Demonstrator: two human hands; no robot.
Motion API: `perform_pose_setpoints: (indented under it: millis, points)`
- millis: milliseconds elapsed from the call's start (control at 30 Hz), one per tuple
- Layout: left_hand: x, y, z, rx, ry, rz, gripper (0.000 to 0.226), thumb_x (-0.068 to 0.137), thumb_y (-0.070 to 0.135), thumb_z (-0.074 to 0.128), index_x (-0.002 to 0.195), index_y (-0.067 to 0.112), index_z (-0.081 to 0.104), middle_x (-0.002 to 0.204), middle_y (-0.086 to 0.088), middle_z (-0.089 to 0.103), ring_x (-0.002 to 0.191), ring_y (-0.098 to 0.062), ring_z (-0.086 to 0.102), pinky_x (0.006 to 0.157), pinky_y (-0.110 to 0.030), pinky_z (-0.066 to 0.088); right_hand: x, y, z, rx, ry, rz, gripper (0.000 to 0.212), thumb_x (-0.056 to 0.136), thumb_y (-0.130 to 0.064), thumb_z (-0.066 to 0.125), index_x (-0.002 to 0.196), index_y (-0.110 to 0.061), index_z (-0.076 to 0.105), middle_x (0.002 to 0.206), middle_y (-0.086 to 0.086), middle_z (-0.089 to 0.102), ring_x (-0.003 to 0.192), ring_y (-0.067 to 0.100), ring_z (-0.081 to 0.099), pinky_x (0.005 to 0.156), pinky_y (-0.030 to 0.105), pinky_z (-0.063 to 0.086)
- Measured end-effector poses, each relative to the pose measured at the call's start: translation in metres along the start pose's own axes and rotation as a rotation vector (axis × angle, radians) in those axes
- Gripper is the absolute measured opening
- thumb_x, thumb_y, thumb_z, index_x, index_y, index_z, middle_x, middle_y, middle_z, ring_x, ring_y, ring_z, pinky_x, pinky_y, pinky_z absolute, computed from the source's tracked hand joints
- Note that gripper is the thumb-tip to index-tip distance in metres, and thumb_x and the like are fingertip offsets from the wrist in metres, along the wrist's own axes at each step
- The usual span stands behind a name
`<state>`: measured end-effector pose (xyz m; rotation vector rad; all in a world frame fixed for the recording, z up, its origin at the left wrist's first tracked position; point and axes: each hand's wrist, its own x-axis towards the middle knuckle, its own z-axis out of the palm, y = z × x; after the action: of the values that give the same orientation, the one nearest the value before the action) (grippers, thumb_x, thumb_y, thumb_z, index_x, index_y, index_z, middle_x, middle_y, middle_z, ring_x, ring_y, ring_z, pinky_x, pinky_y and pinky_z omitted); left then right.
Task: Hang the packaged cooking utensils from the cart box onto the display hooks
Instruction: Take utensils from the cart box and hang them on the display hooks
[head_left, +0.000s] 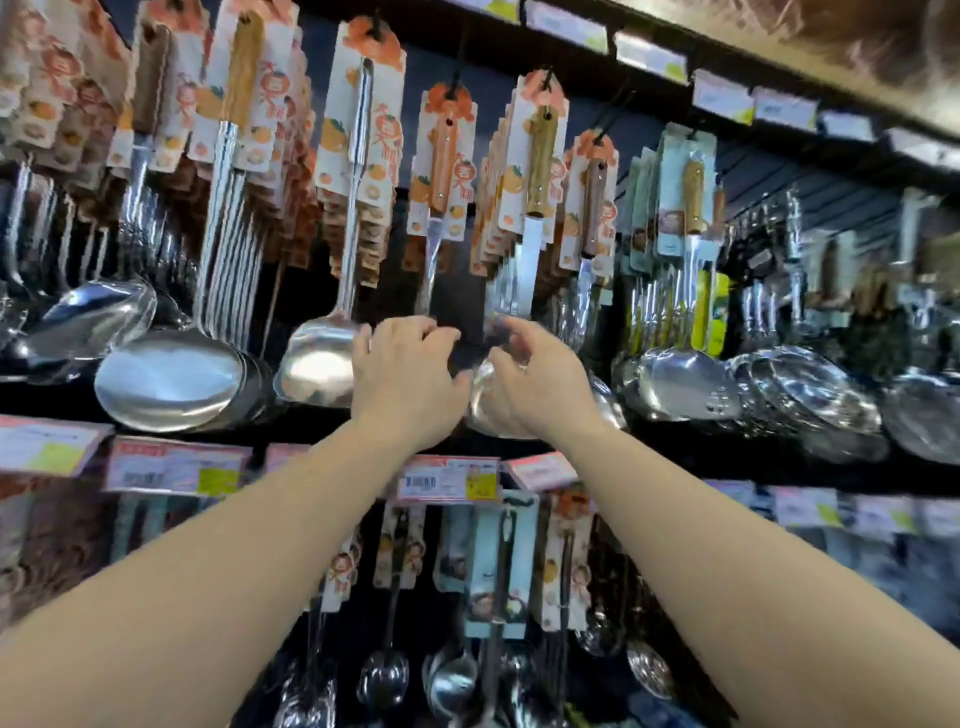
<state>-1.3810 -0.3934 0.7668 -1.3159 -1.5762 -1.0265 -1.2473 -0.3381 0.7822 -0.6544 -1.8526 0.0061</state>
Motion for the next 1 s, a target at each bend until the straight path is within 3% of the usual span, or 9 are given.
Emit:
perform_pose_setpoints:
  millis: [200,333,600,733,900,1000]
  points:
    - [-0.025,0.135,0.012,-0.142,-0.106,0.164,0.047,0.08,0.046,0.054,0.123,0.027,0.057,0.126,0.001,0.059,0.116,-0.027,0.051,0.095,-0.042,0.041,-0.064,0.08,-0.121,-0.262,0.009,0.13,0.044,0.096,-0.028,0.051,0.138,-0.016,0.049,0.13,0.006,0.06,0.119,0.026,0.054,0.093,0.032,0.042]
    - [-0.066,0.275,0.031,-0.279,-0.254,0.242,0.048,0.082,0.044,0.054,0.125,0.021,0.053,0.122,-0.006,0.06,0.113,-0.031,0.053,0.092,-0.042,0.044,-0.133,0.159,-0.24,-0.45,-0.051,0.307,0.037,0.096,-0.026,0.051,0.132,-0.016,0.054,0.123,0.012,0.062,0.111,0.03,0.057,0.088,0.036,0.045]
    - [-0.165,0.563,0.065,-0.575,-0.637,0.43,0.049,0.087,0.044,0.053,0.129,0.021,0.049,0.128,-0.007,0.055,0.119,-0.031,0.049,0.095,-0.043,0.045,-0.29,0.306,-0.471,-0.777,-0.07,0.683,0.049,0.096,-0.042,0.044,0.138,-0.018,0.046,0.138,0.009,0.05,0.125,0.029,0.048,0.1,0.042,0.045]
    - [-0.21,0.679,0.091,-0.618,-0.724,0.539,0.05,0.089,0.048,0.049,0.132,0.023,0.046,0.127,-0.004,0.054,0.117,-0.028,0.049,0.097,-0.044,0.044,-0.356,0.367,-0.545,-0.867,-0.063,0.831,0.053,0.097,-0.043,0.043,0.145,-0.021,0.038,0.146,0.006,0.042,0.131,0.026,0.042,0.099,0.04,0.044]
    - [-0.267,0.803,0.143,-0.684,-0.813,0.668,0.047,0.088,0.048,0.049,0.126,0.02,0.048,0.123,-0.005,0.055,0.113,-0.028,0.052,0.088,-0.041,0.048,-0.426,0.448,-0.608,-0.994,-0.048,0.996,0.049,0.093,-0.047,0.044,0.138,-0.026,0.045,0.13,0.004,0.053,0.118,0.027,0.053,0.091,0.04,0.049]
    - [-0.289,0.866,0.183,-0.721,-0.858,0.698,0.041,0.087,0.049,0.051,0.116,0.019,0.052,0.115,-0.007,0.057,0.105,-0.029,0.054,0.083,-0.041,0.05,-0.454,0.502,-0.635,-1.035,-0.045,1.064,0.048,0.092,-0.042,0.047,0.136,-0.024,0.046,0.129,0.008,0.053,0.119,0.031,0.052,0.094,0.04,0.047]
